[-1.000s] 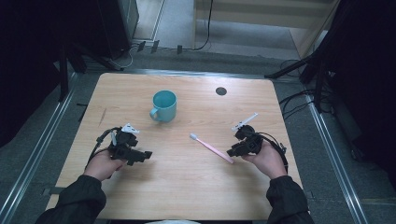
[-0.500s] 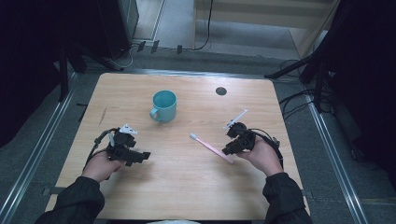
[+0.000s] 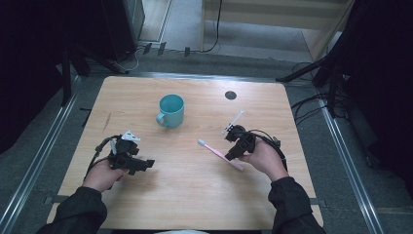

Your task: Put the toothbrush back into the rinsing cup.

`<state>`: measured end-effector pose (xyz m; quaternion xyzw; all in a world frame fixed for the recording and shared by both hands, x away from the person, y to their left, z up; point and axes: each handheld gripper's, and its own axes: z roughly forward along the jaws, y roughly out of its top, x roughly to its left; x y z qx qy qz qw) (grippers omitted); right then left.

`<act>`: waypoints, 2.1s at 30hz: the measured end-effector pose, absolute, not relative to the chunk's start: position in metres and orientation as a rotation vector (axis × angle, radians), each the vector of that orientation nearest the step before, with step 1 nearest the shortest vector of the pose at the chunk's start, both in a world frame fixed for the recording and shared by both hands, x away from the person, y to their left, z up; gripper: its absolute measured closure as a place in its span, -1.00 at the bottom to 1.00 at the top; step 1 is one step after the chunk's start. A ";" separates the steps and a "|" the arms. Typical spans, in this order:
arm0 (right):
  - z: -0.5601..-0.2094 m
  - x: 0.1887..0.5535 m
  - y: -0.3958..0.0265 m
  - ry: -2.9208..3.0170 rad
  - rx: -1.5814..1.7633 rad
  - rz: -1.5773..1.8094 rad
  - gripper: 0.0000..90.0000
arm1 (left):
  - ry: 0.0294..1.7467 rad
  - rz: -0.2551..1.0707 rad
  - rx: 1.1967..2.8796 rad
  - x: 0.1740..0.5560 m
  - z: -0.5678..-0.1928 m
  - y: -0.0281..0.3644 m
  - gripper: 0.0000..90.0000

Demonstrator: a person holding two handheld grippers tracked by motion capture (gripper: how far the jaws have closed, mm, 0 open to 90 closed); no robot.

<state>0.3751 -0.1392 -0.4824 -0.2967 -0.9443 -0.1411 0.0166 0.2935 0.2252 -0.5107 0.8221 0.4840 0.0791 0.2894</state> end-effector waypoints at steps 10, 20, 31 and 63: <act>-0.484 0.383 -0.127 -2.947 -0.915 -0.365 0.51 | 1.294 0.213 2.197 0.292 -0.511 0.227 -0.56; -0.489 0.388 -0.113 -2.960 -0.902 -0.311 0.47 | 1.293 0.210 2.197 0.292 -0.511 0.227 -0.56; -0.493 0.388 -0.105 -2.992 -0.878 -0.279 0.50 | 1.289 0.207 2.202 0.292 -0.511 0.226 -0.56; -0.505 0.382 -0.089 -3.077 -0.843 -0.157 0.70 | 1.286 0.204 2.207 0.292 -0.511 0.226 -0.56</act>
